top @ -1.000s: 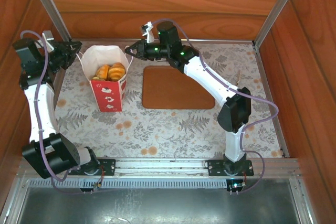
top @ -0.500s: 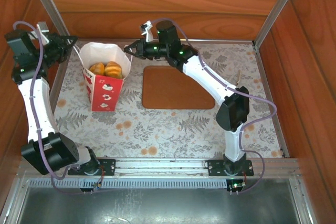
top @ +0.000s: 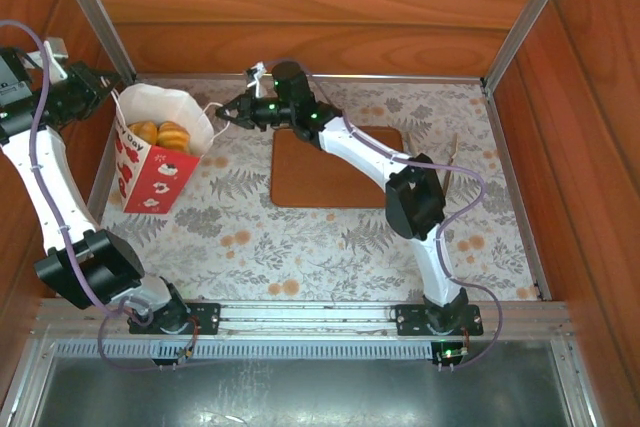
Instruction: Take the fake bread out of the paper bag
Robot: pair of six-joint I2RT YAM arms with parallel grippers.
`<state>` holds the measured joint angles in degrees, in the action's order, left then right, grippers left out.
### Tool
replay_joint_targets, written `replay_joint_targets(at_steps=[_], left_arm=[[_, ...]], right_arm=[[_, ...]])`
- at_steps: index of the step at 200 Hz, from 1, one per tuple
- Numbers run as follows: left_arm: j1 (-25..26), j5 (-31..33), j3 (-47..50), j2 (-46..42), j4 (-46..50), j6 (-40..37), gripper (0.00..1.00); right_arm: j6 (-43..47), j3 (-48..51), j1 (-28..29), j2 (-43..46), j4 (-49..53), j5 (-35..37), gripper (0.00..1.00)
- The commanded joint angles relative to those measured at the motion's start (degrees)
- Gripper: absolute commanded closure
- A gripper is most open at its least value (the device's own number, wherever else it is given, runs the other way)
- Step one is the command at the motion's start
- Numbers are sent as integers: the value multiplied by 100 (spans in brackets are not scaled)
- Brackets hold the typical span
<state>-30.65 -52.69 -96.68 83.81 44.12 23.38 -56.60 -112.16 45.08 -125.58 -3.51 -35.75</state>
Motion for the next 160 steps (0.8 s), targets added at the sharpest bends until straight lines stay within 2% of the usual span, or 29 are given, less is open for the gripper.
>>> replay_joint_targets(at_steps=[1,77,160], left_arm=[[157,9,-97,-31,425,-738,100],[1535,256,-15,222,420,-785,100],[2563,577,82,700,394,-703,100]], right_arm=[[38,444,5,266,-354,17,94],[361,2385,-357,1187,-647,415,91],[492,3656,-550,1541,-889,362,90]])
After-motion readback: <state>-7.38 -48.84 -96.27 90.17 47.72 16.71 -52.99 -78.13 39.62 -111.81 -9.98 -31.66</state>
